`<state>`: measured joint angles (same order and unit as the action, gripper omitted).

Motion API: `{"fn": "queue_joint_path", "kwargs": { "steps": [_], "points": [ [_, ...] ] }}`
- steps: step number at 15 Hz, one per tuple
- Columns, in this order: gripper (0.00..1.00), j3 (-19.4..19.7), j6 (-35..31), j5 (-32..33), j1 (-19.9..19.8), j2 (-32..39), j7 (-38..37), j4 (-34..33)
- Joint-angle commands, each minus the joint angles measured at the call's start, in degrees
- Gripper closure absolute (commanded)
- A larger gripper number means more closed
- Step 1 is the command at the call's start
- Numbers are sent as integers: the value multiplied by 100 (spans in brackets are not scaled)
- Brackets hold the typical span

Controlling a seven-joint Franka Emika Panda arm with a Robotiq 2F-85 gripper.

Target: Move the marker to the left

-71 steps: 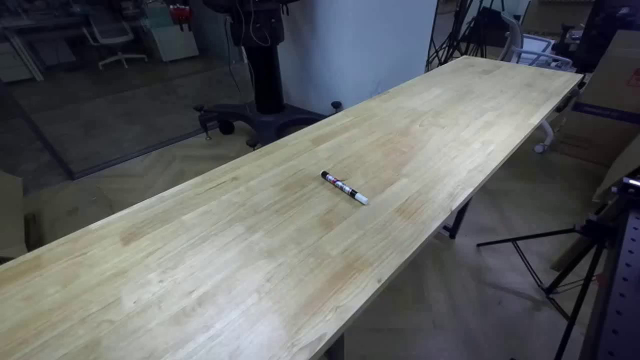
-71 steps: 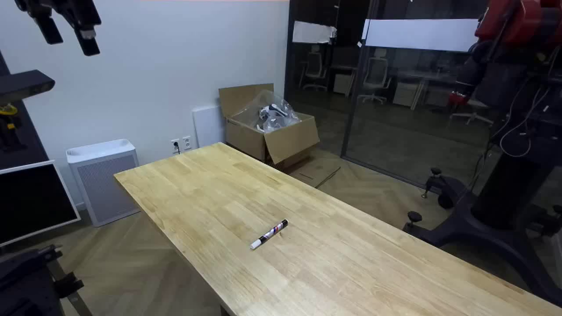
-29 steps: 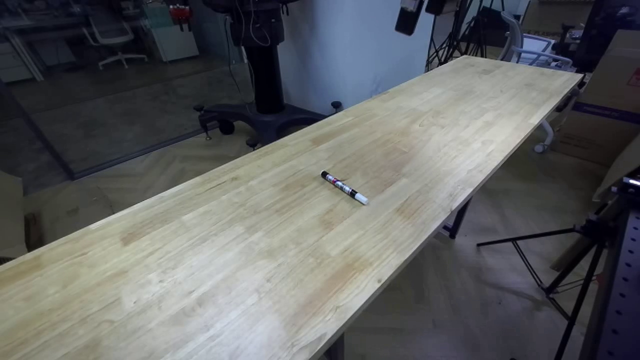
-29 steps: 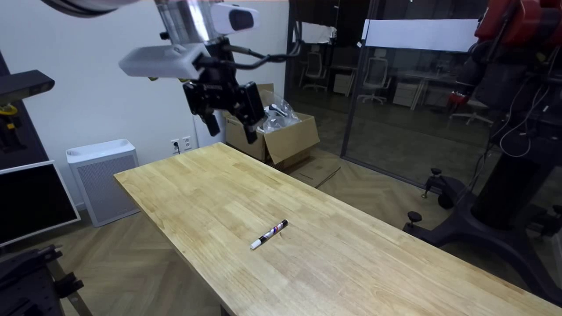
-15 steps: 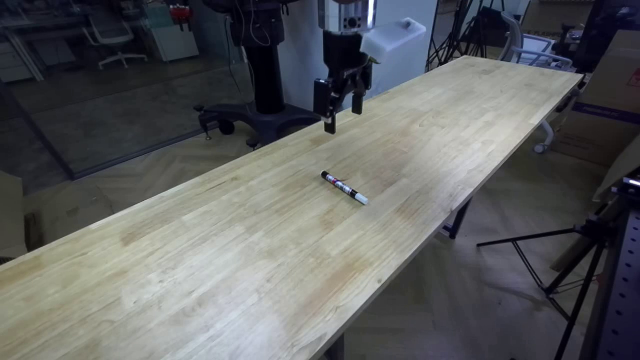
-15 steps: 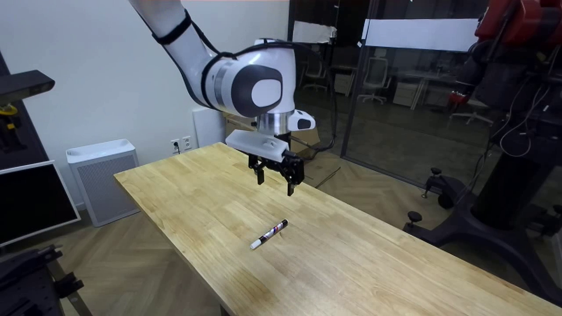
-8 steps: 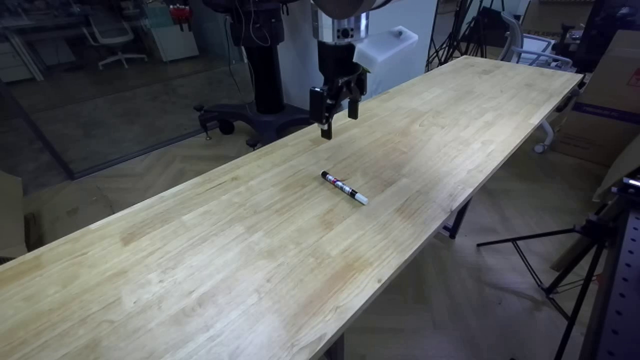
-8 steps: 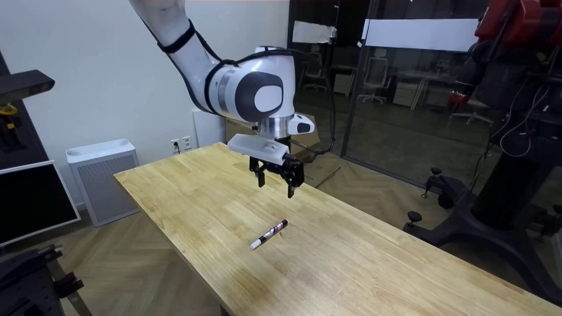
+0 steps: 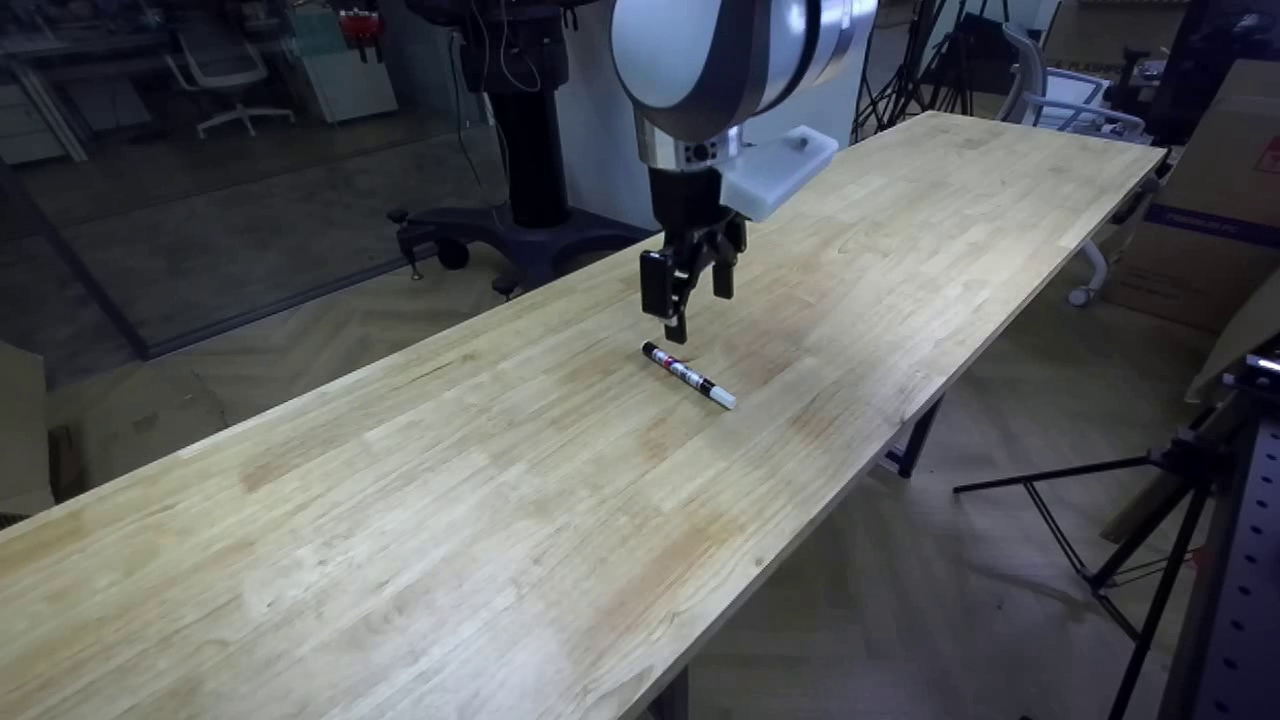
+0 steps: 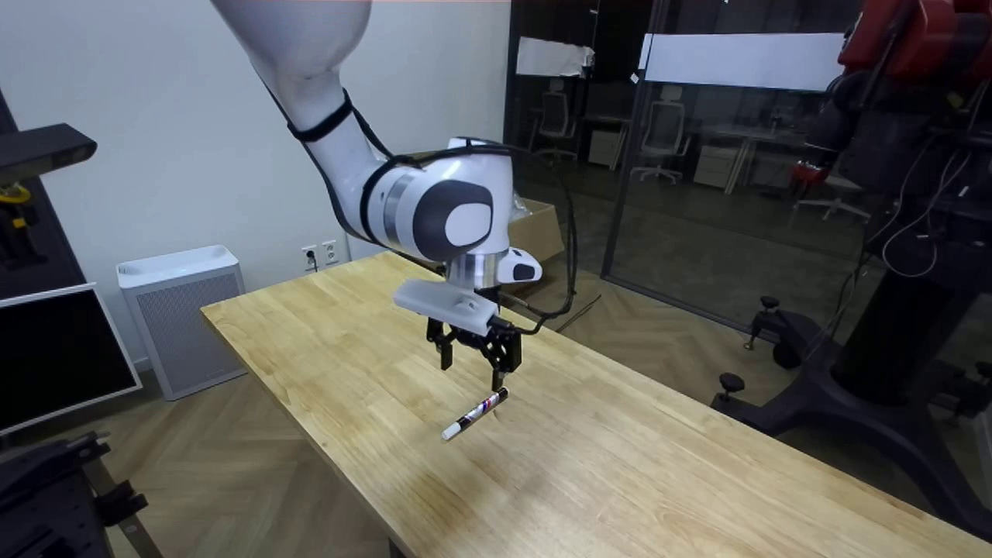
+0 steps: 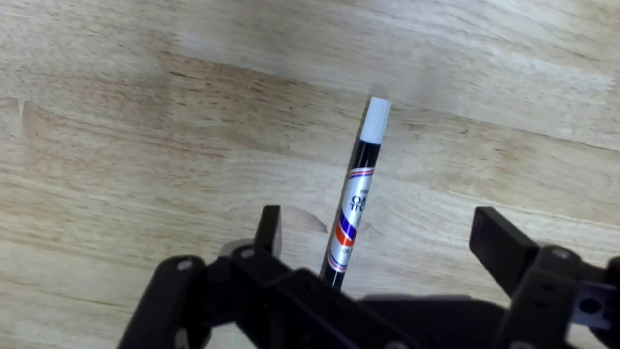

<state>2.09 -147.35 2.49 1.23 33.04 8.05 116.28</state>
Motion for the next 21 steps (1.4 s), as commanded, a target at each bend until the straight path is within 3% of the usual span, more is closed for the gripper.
{"fn": "queue_joint_path", "kwargs": {
  "steps": [1,16,17,19,21],
  "points": [
    [0,-65,-53,70,-155,308,-26,-145],
    [0,5,-22,238,-176,1426,-56,-1258],
    [25,11,-19,244,-172,1491,-56,-1343],
    [33,-7,19,240,-185,1616,-24,-1518],
    [49,-13,68,245,-187,1732,-6,-1679]
  ]
}}
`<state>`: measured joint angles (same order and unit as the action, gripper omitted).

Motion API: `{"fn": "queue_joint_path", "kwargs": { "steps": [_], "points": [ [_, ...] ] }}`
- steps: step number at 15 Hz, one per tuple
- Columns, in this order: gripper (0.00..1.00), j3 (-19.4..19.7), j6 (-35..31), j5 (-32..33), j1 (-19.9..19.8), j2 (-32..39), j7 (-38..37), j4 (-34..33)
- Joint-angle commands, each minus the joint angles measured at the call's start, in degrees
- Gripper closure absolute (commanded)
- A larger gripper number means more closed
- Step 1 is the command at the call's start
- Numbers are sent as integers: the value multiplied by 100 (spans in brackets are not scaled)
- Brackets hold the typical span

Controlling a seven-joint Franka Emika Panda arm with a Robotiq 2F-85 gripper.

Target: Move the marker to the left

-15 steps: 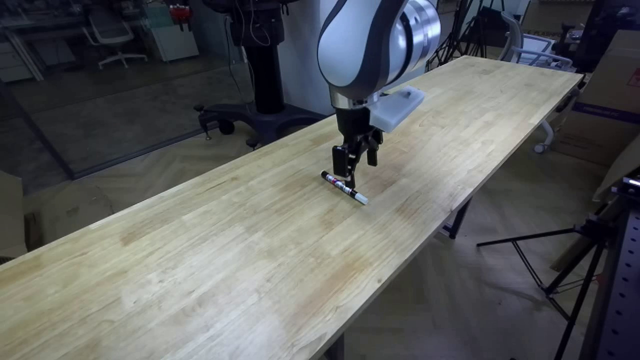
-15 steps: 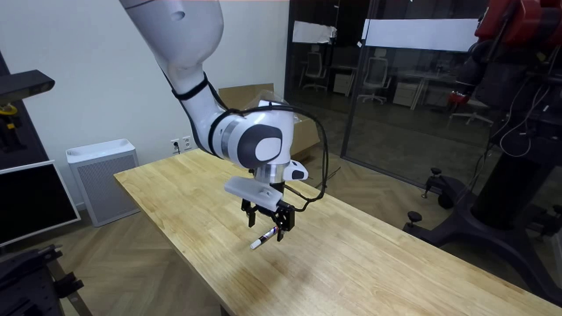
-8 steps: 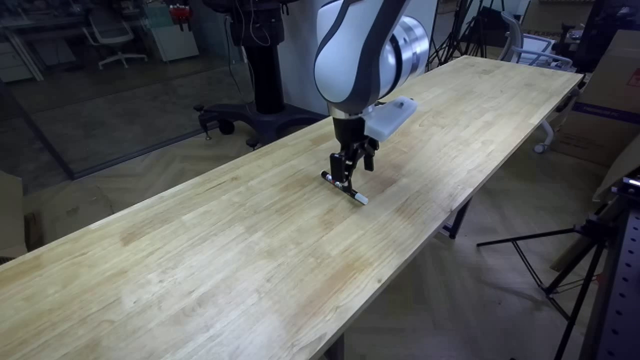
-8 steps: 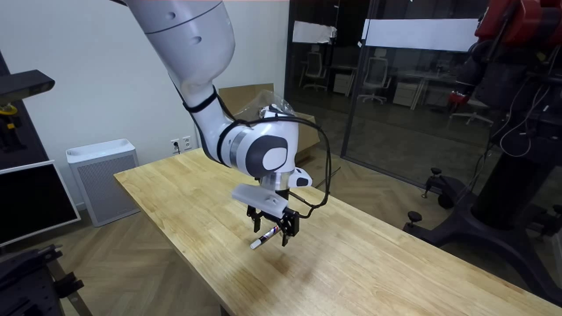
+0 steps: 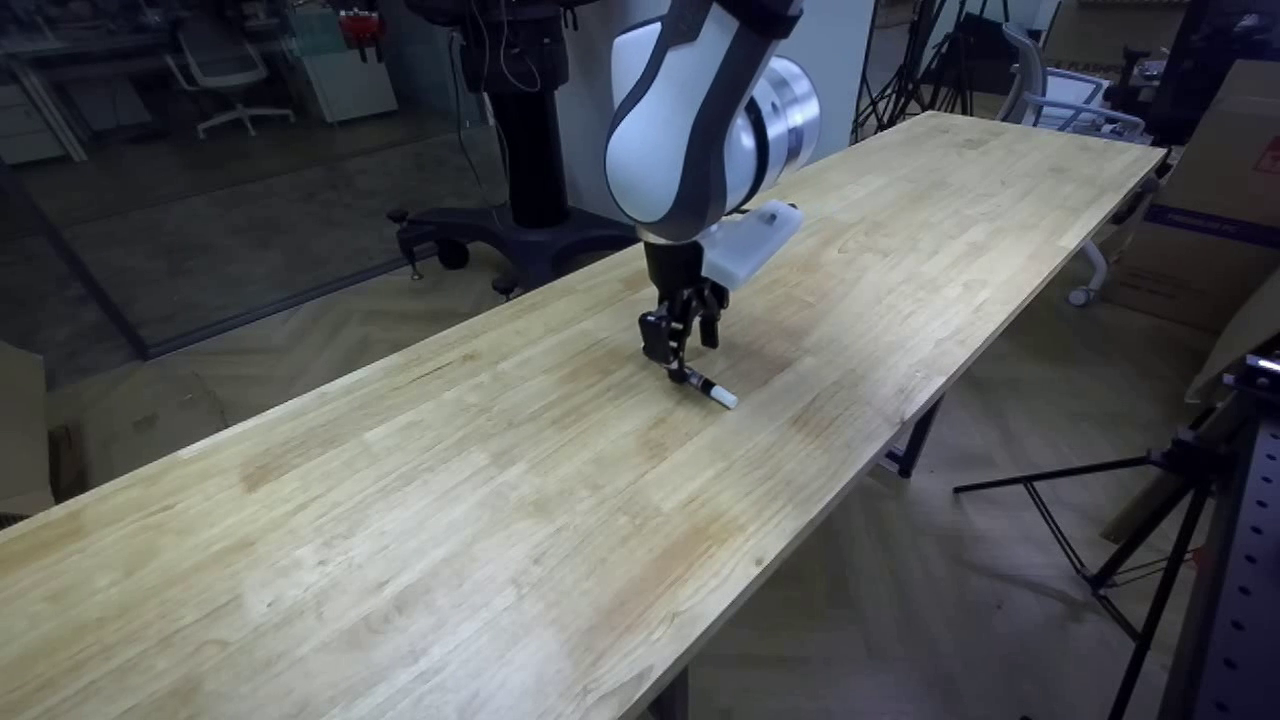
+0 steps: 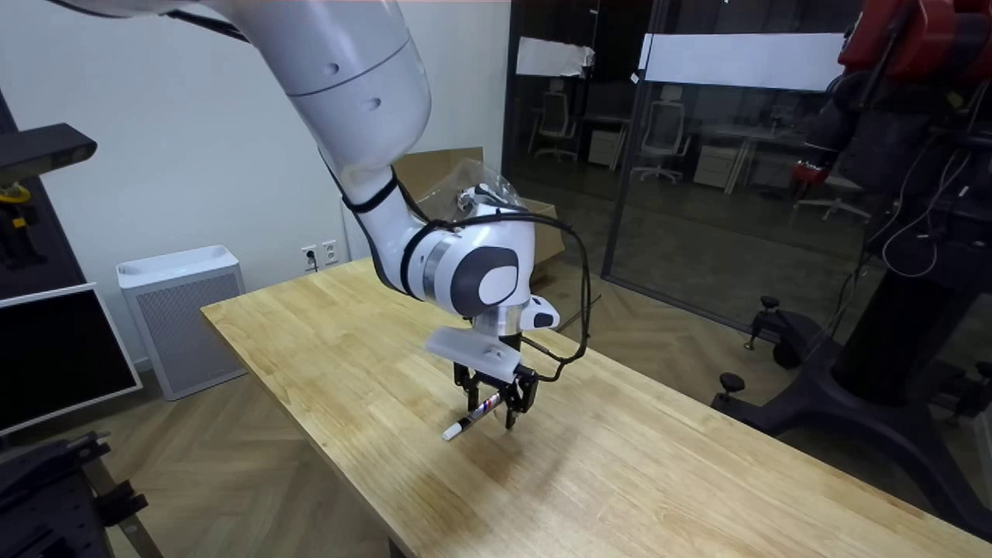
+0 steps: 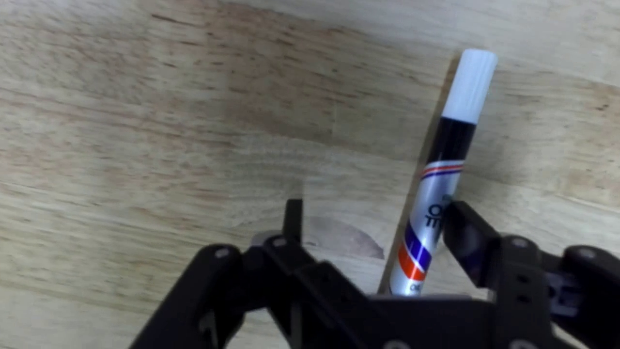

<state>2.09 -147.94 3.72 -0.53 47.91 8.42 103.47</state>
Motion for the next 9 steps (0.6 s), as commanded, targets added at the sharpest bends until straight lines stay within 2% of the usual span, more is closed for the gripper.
{"fn": "queue_joint_path", "kwargs": {
  "steps": [1,7,9],
  "points": [
    [55,-17,142,126,-12,295,-32,-464],
    [96,-38,192,145,-4,315,9,-614],
    [98,-31,222,163,8,284,-14,-611]
  ]
}}
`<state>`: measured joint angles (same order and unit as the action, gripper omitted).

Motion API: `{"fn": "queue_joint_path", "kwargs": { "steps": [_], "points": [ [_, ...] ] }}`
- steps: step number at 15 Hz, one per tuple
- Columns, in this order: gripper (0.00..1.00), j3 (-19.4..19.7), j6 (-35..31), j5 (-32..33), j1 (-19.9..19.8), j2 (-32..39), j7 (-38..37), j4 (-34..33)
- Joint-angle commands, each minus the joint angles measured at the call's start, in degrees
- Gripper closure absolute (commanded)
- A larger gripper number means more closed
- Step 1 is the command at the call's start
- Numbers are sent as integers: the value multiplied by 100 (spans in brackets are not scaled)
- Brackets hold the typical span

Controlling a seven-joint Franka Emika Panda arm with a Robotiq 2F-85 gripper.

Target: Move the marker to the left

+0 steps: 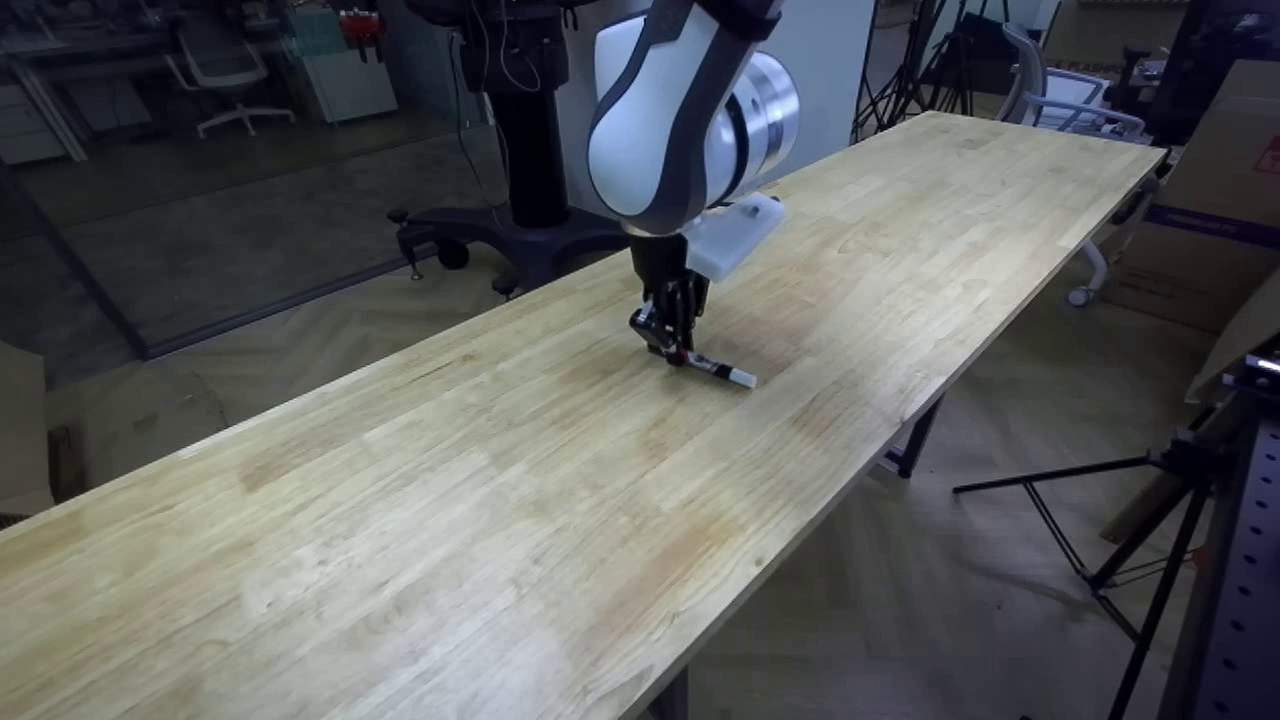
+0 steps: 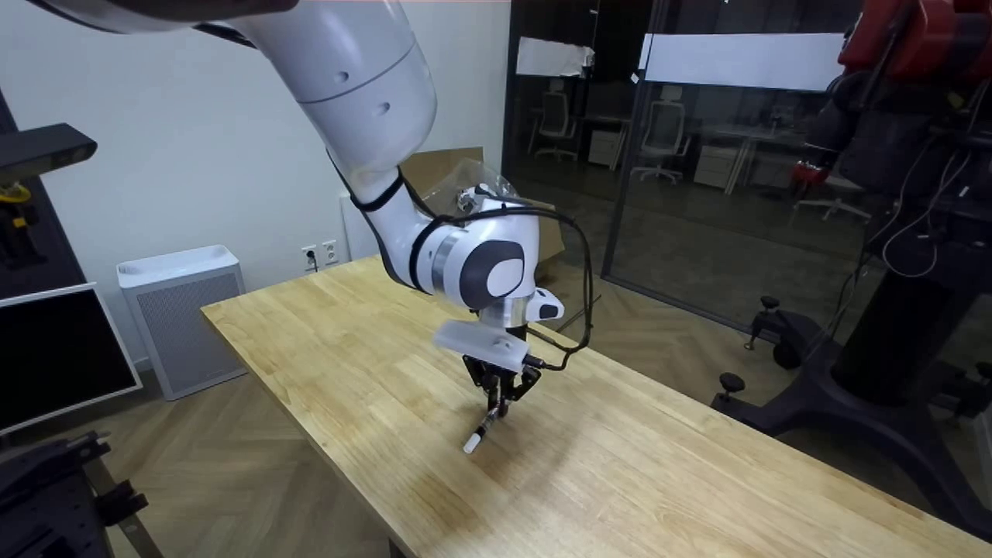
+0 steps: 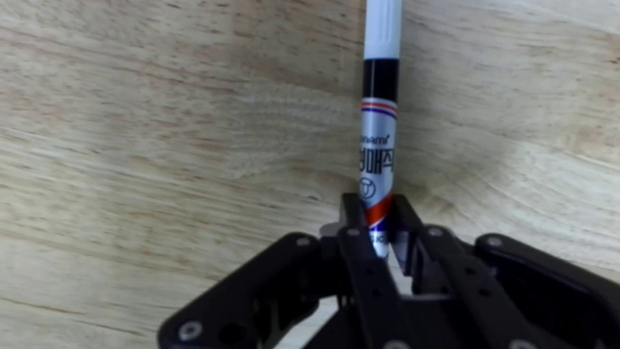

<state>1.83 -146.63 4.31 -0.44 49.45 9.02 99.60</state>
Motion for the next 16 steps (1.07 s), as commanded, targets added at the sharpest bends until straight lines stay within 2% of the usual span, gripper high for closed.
{"fn": "queue_joint_path", "kwargs": {
  "steps": [1,4,9,12,16],
  "points": [
    [95,-31,119,70,-6,114,-103,-217],
    [95,-176,189,-78,48,13,-244,-167],
    [95,-419,171,-174,487,-138,-669,-40],
    [95,-385,126,-146,820,-186,-1062,61],
    [95,-367,76,-217,1020,-243,-1456,211]
  ]
}}
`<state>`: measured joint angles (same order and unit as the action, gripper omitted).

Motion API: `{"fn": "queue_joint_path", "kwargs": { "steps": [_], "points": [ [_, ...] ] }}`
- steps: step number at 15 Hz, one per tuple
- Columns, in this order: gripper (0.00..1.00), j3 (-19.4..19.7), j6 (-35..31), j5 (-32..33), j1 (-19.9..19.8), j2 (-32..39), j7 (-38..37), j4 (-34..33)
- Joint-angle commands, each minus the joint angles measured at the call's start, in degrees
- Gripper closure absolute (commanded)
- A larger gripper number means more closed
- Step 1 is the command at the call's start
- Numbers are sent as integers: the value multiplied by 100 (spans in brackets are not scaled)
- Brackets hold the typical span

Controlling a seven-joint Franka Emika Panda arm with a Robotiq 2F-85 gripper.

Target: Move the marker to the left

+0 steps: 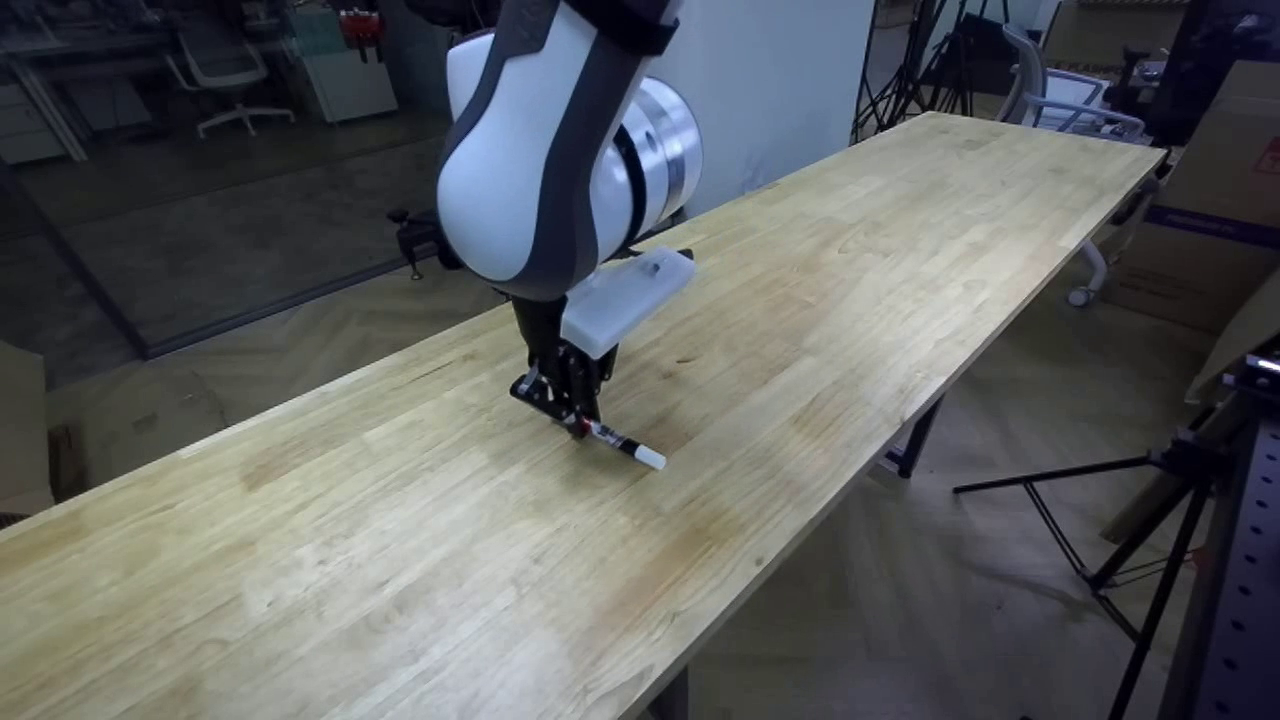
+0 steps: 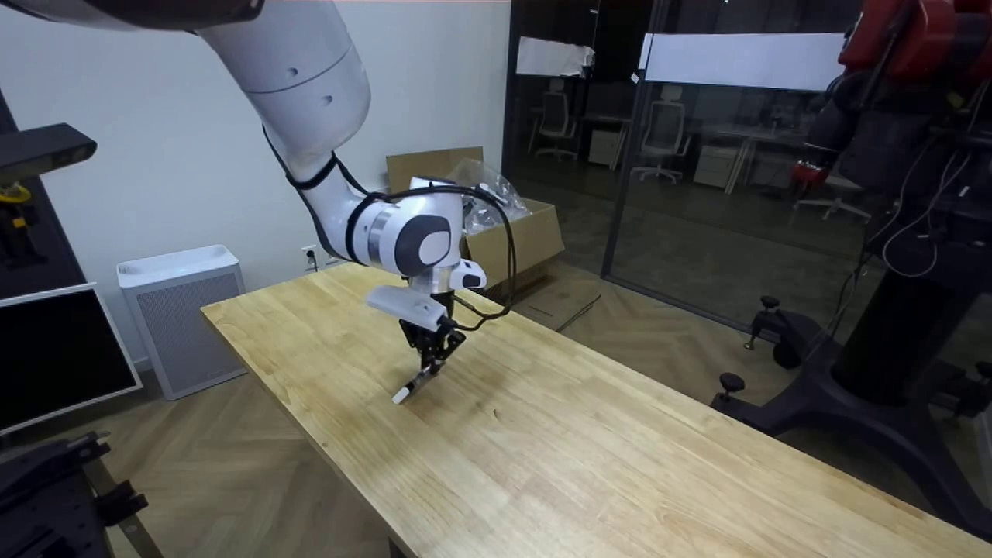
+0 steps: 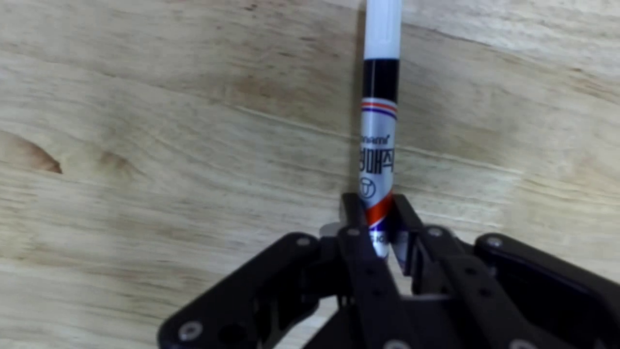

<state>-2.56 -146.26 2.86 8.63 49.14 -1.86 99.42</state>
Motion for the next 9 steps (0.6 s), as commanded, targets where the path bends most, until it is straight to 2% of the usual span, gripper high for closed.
{"fn": "queue_joint_path", "kwargs": {
  "steps": [1,9],
  "points": [
    [95,81,32,-82,142,-255,-428,277],
    [95,5,15,-260,90,-640,-538,709]
  ]
}}
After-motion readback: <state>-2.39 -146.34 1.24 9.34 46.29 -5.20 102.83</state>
